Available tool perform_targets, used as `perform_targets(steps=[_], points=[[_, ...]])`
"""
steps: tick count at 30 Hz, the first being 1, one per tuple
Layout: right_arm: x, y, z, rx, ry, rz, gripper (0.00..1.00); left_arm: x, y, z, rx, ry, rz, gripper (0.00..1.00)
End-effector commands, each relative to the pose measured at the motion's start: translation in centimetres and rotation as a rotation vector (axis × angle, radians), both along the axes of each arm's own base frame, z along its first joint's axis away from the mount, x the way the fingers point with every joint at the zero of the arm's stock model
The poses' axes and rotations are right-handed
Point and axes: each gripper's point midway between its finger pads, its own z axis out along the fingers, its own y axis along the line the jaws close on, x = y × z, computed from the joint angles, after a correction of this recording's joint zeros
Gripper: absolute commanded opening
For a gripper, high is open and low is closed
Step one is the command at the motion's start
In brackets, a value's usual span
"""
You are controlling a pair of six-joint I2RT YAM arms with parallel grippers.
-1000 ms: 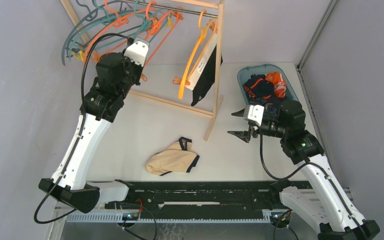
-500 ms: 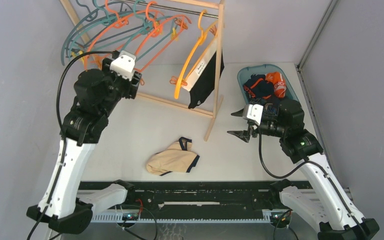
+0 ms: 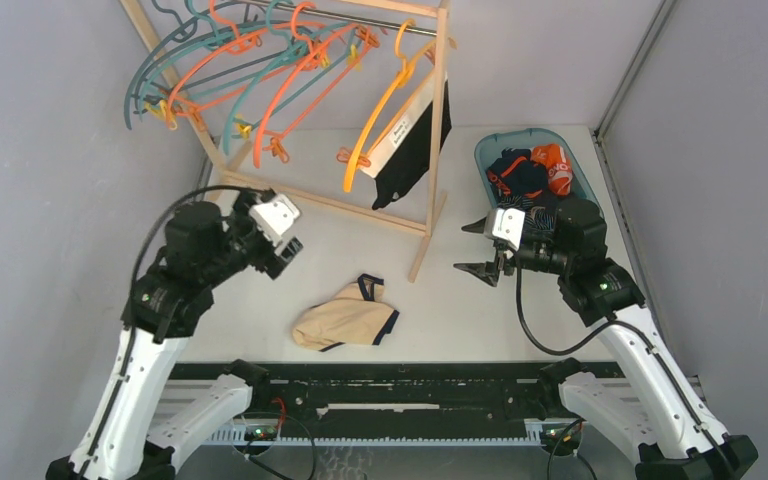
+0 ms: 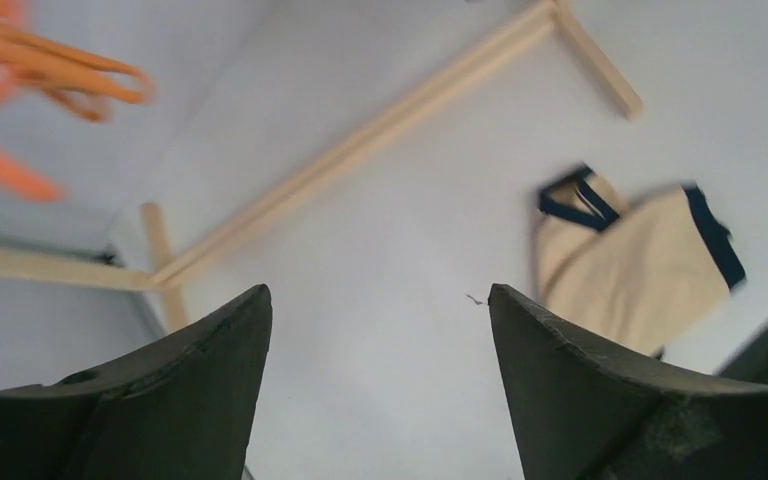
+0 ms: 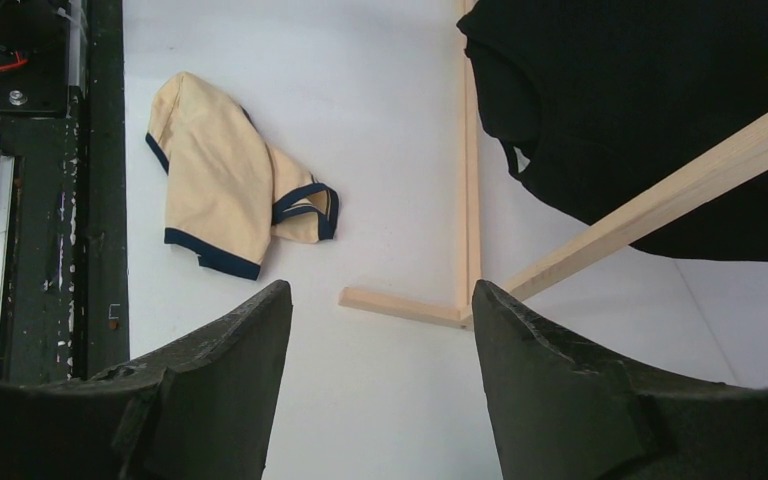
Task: Remove the underwear clipped to the hanger
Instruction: Pick up the underwear from the center of the board.
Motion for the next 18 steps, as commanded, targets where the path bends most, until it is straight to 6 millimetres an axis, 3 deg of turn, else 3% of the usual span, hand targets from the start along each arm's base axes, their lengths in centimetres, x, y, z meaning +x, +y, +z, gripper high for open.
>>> perform_targets(steps=[1, 10, 18], points=[[0.0, 0.1, 0.4, 0.010, -0.012, 0.006, 0.67, -2.3, -2.1, -7.2, 0.150, 0.143, -0.248, 0.83], [1.9, -0.8, 0.3, 0.035, 0.006, -0.096, 0.82, -4.0, -3.7, -17.8, 0.384, 0.321, -0.501, 0.85], [2.6, -1.4, 0.1, 0.044, 0.001, -0.139, 0.90, -5.6, -4.4, -24.3, 0.493, 0.497, -0.616, 0.91]])
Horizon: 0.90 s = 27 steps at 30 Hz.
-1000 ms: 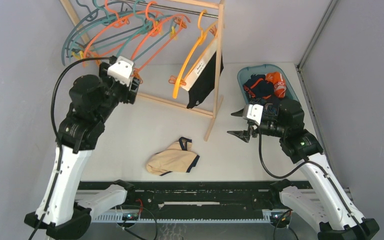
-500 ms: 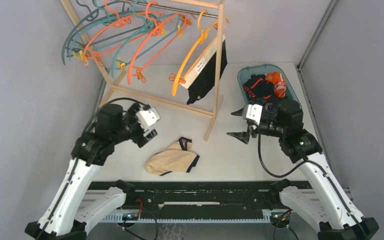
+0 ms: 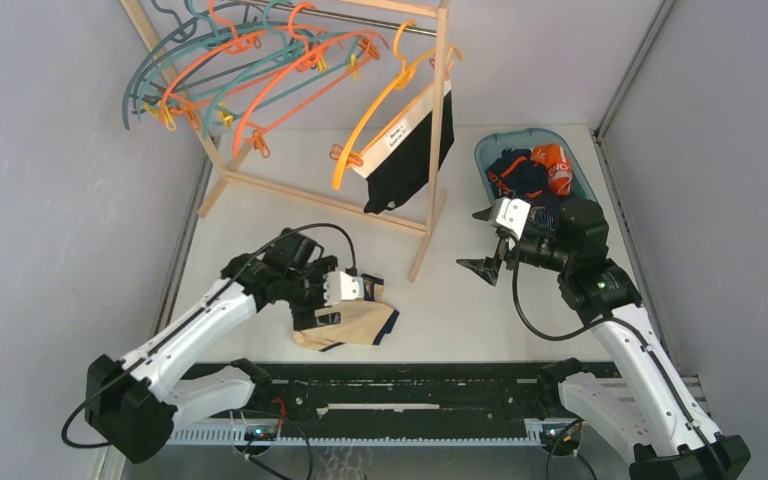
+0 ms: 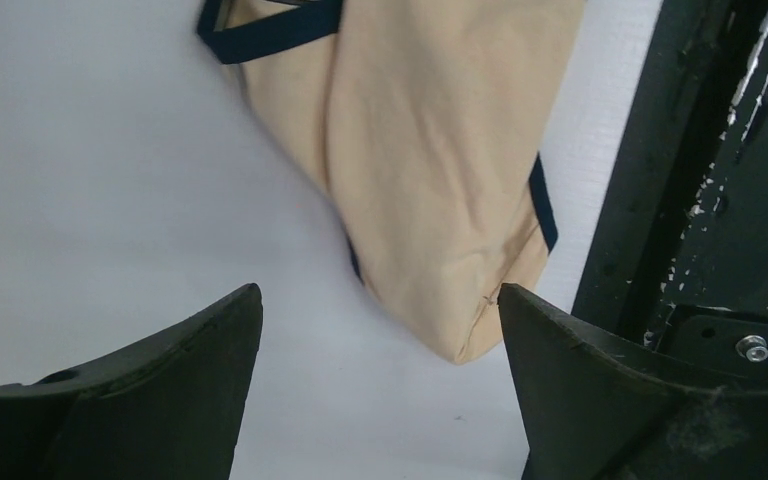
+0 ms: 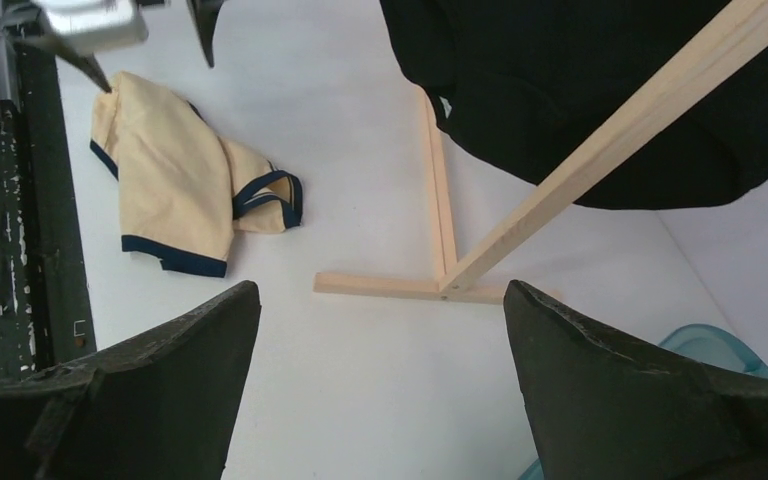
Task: Remove the underwear clipped to the hanger
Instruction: Pick up the underwear from the center of the board.
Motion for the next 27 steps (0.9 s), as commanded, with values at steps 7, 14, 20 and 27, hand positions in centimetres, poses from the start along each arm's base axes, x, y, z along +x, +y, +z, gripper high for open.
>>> perform_targets(steps=[7, 14, 20, 27], points=[[0.6, 0.0, 0.6, 0.015, -0.028, -0.013, 0.91, -1.0, -1.1, -6.7, 0.127, 0.112, -0.111, 0.94], [0.6, 0.0, 0.2, 0.008, -0.021, -0.007, 0.91, -0.6, -0.4, -9.0, 0.205, 0.102, -0.095, 0.96], [0.7, 0.1, 0.0, 0.003, -0.015, -0.001, 0.91, -0.9, -0.5, -10.2, 0.207, 0.119, -0.082, 0.82], [0.5, 0.5, -0.2, 0.007, -0.008, 0.020, 0.91, -0.5, -2.2, -8.2, 0.161, 0.088, -0.107, 0.24]])
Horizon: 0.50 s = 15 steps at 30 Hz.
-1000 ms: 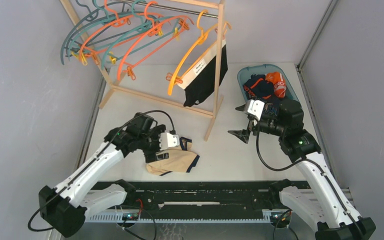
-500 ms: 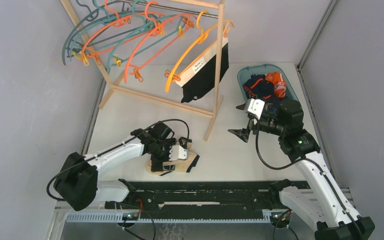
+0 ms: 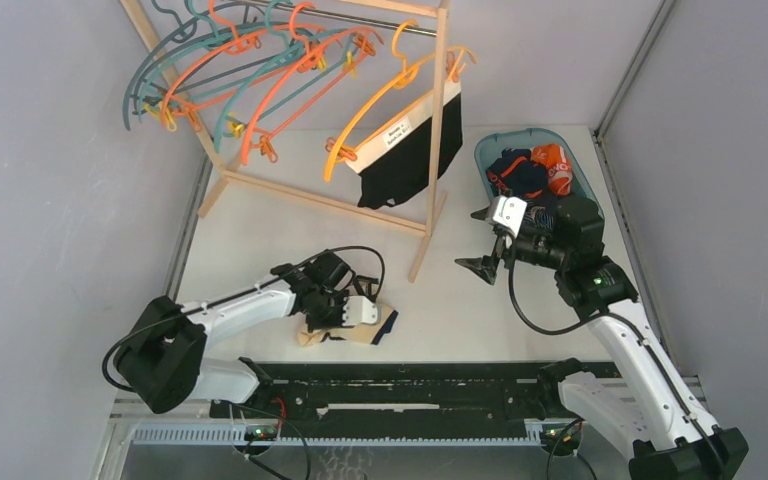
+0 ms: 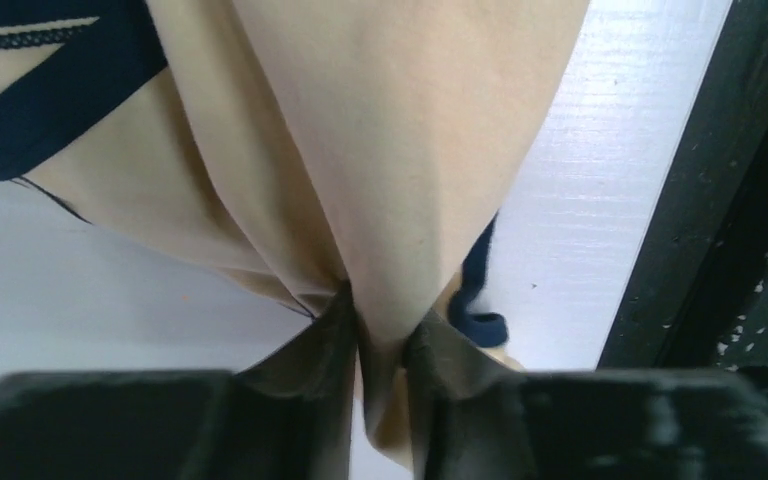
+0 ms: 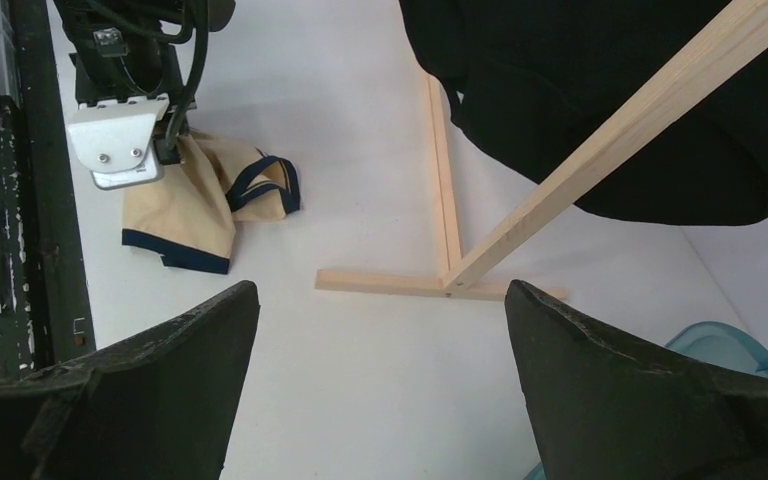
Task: Remove the underwear clipped to the hanger
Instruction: Pick up the underwear from the center of the board.
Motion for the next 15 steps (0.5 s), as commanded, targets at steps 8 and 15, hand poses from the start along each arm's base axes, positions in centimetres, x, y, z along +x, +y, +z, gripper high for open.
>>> perform_targets(steps=[8, 15], points=[[-2.3, 2.2, 0.1, 0.072, 0.024, 0.165, 0.87, 2.2, -6.5, 12.2, -0.352, -0.142, -0.018, 0.00], [-4.3, 4.7, -0.2, 0.106, 0.077, 0.296, 0.88, 2.3, -11.5, 23.4, -0.700, -0.199, -0.046, 0.00]])
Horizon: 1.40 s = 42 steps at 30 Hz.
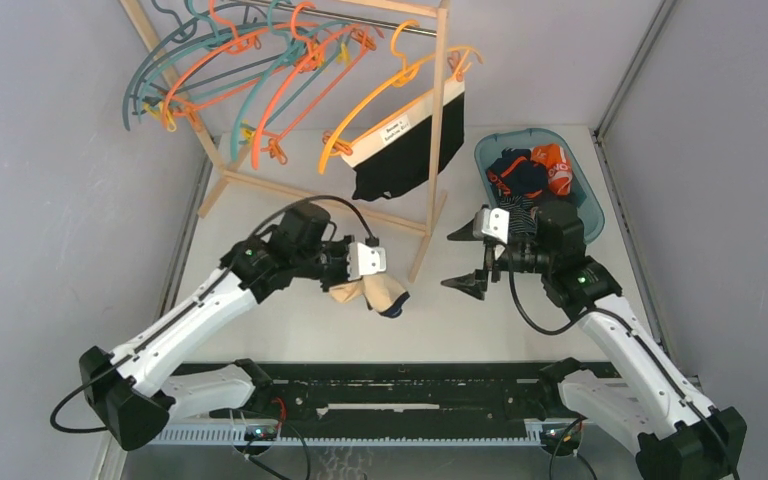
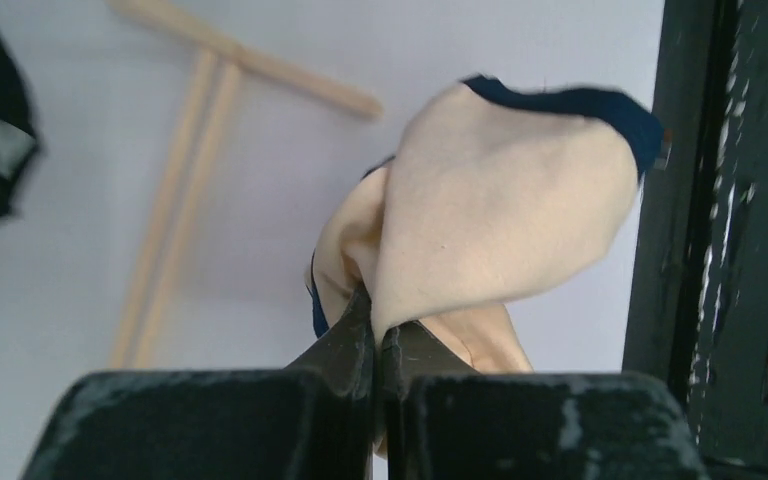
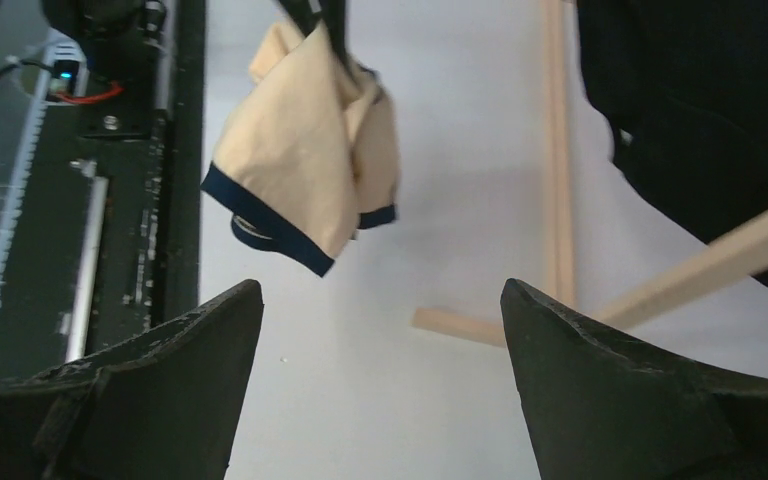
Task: Remove the underwear clipped to the hanger
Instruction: Pick up the underwear from the center of the board, then place the underwear in the bin.
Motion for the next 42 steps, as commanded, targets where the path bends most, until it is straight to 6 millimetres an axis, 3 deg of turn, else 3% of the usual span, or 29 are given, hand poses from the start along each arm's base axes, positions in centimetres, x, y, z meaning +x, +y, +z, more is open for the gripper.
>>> perform_targets(steps=[1, 4, 9, 14, 17, 21, 23, 26, 27, 33, 38, 42], points=[[-1.6, 1.9, 1.6, 0.062, -0.011, 0.109, 0.87, -0.8, -4.4, 8.4, -0.280, -0.002, -0.067, 0.00], [-2.0, 2.5, 2.1, 0.084, 0.005, 0.137, 0.87, -1.3, -6.5, 11.1, -0.365, 0.002, -0.100, 0.00], [-3.1, 3.5, 2.4, 0.119, 0.069, 0.211, 0.87, -2.1, -9.6, 13.2, -0.459, 0.006, -0.139, 0.00], [-4.6, 4.5, 0.9, 0.104, 0.111, 0.306, 0.86, -2.6, -11.9, 13.0, -0.456, 0.055, -0.130, 0.00], [-4.8, 5.0, -0.2, 0.077, 0.114, 0.325, 0.74, -2.8, -12.3, 12.6, -0.444, 0.042, -0.135, 0.00], [-4.4, 5.1, -1.1, 0.052, 0.112, 0.314, 0.46, -2.9, -11.9, 12.4, -0.448, 0.022, -0.136, 0.01], [-4.2, 5.0, -1.2, 0.042, 0.099, 0.302, 0.33, -2.9, -11.5, 12.3, -0.445, -0.001, -0.135, 0.04], [-3.8, 4.8, -1.1, 0.033, 0.071, 0.282, 0.04, -2.9, -10.8, 12.4, -0.442, -0.040, -0.129, 0.11], [-3.7, 4.6, -1.1, 0.032, 0.064, 0.273, 0.00, -2.9, -10.6, 12.4, -0.440, -0.050, -0.130, 0.14], [-1.4, 2.5, 0.0, 0.033, 0.002, 0.137, 0.00, -3.0, -8.6, 13.2, -0.430, -0.157, -0.131, 0.28], [1.2, -0.6, 2.1, 0.063, -0.048, -0.049, 0.00, -2.4, -6.1, 15.5, -0.445, -0.271, -0.055, 0.59], [3.8, -3.4, 3.7, 0.084, -0.088, -0.244, 0.00, -2.1, -4.2, 17.7, -0.457, -0.343, 0.005, 0.75]])
